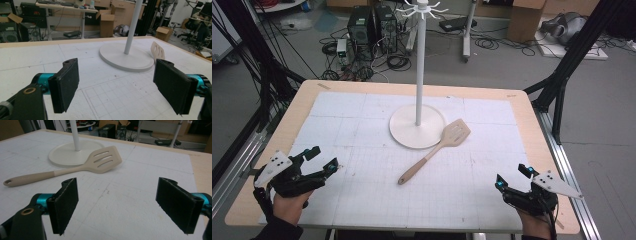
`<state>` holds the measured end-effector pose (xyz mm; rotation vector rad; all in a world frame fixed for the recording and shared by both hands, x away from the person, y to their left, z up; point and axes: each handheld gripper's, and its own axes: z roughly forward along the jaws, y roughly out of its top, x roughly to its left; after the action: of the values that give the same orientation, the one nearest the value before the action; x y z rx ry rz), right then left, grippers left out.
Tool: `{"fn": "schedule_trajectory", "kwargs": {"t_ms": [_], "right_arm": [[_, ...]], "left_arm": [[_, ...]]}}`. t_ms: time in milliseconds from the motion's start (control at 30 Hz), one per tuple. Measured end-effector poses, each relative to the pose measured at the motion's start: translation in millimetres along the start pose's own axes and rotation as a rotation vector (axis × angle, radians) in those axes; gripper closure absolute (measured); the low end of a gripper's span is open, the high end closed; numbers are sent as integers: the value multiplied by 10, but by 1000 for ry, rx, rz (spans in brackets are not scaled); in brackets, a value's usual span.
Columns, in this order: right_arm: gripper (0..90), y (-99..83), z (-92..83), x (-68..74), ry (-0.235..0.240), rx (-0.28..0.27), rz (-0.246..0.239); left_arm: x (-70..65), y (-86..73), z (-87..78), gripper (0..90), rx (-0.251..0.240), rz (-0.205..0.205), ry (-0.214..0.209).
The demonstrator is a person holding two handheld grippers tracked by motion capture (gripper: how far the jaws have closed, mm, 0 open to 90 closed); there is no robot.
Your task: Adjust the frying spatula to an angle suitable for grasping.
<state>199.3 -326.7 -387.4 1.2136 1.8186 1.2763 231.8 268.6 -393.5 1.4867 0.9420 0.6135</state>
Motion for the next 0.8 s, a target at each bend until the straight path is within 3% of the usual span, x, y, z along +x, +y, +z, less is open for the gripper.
{"fn": "schedule_trajectory", "kwargs": {"t_ms": [233,433,633,800], "right_arm": [[181,-11,65,-31,15,9,-2],[255,11,173,-71,37,15,2],[385,72,314,-93,75,20,17],[503,215,573,-149,112,40,-3]], "left_arm": [[21,-16,25,225,10,-9,15],[12,-24,12,234,15,-7,22],[8,-26,10,257,21,-4,21],[17,-27,9,286,26,-1,28]]}}
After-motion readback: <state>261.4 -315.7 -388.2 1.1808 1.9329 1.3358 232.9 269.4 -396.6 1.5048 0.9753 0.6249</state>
